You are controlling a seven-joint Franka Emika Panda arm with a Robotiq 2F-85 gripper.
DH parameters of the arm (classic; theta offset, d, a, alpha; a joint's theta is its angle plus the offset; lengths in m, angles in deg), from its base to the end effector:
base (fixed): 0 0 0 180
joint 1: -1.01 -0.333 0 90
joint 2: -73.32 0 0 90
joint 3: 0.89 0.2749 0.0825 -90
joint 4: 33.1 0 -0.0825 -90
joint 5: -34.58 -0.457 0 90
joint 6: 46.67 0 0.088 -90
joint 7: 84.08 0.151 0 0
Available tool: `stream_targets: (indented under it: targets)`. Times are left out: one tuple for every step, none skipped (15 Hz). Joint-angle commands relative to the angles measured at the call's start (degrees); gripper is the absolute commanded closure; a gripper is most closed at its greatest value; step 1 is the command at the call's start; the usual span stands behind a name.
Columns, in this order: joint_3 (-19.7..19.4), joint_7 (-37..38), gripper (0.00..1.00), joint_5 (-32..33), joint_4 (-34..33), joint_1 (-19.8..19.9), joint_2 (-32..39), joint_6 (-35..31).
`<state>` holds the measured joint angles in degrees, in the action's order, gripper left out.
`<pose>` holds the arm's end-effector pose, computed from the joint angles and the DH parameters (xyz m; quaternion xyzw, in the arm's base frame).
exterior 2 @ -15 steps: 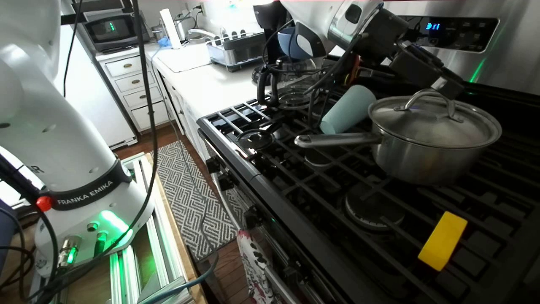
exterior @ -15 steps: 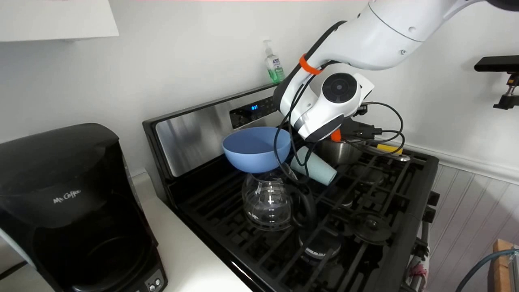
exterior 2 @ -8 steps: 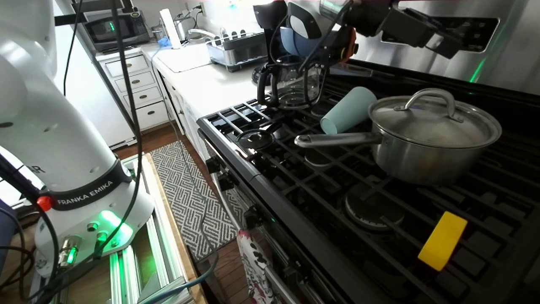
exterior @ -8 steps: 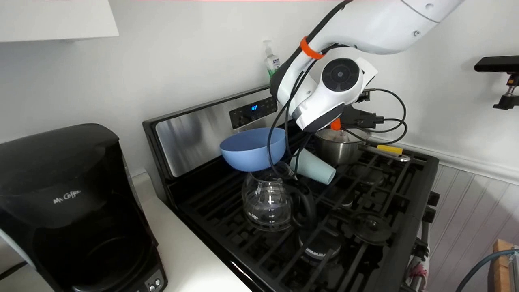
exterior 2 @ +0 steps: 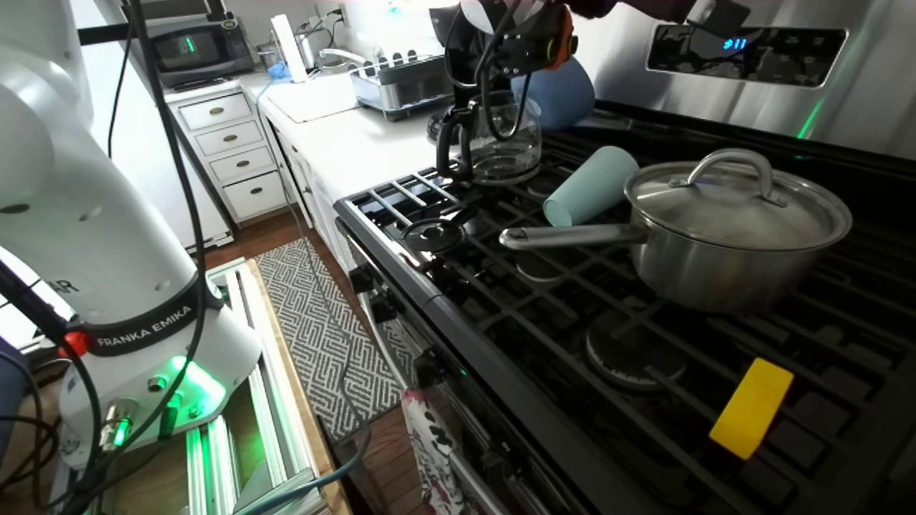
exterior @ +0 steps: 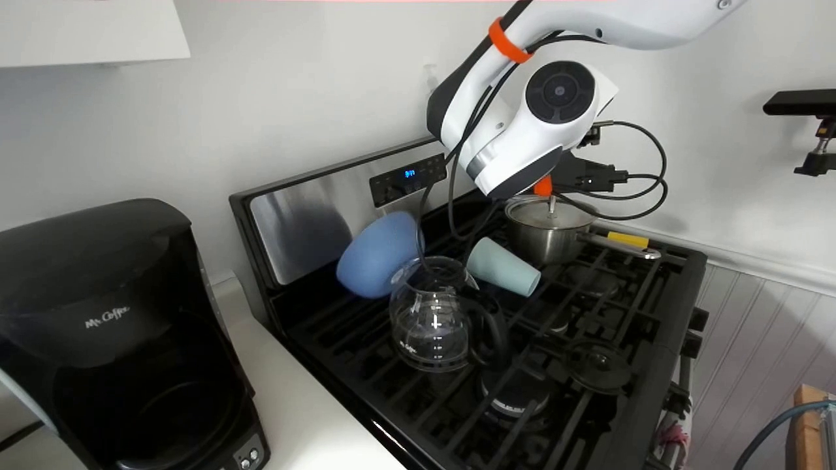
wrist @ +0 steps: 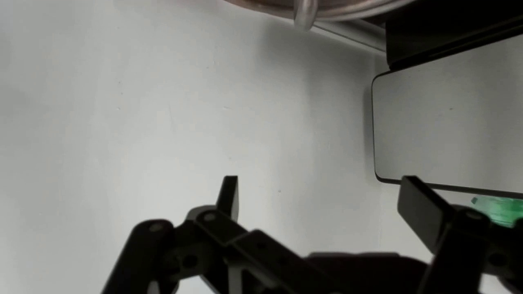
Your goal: Put the silver lid on the silver pot
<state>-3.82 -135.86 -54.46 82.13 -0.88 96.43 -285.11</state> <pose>0.5516 -0.1838 0.2696 0.7083 -0.4247 0.4491 0.3409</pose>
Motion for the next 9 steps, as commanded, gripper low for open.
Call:
stream_targets:
  targets:
    - [1.2,0.4,0.0,-4.2,-0.7,1.5,-1.2,1.7]
    - [0.7,0.6,0.0,-1.7,0.1,0.9,0.0,0.4]
    - [0.7,0.9,0.0,-2.0,0.1,1.0,-0.1,0.6]
    - [0.7,1.0,0.0,-2.1,0.0,1.1,-0.1,0.7]
    - [0.7,1.1,0.0,-2.1,0.0,1.2,-0.1,0.7]
    - [0.7,1.2,0.0,-2.1,0.0,1.2,-0.1,0.7]
    - [0.7,1.2,0.0,-2.1,0.0,1.2,-0.1,0.7]
    - [0.7,1.2,0.0,-2.1,0.0,1.2,-0.1,0.7]
    - [0.8,1.2,0.0,-2.1,0.0,1.2,-0.1,0.7]
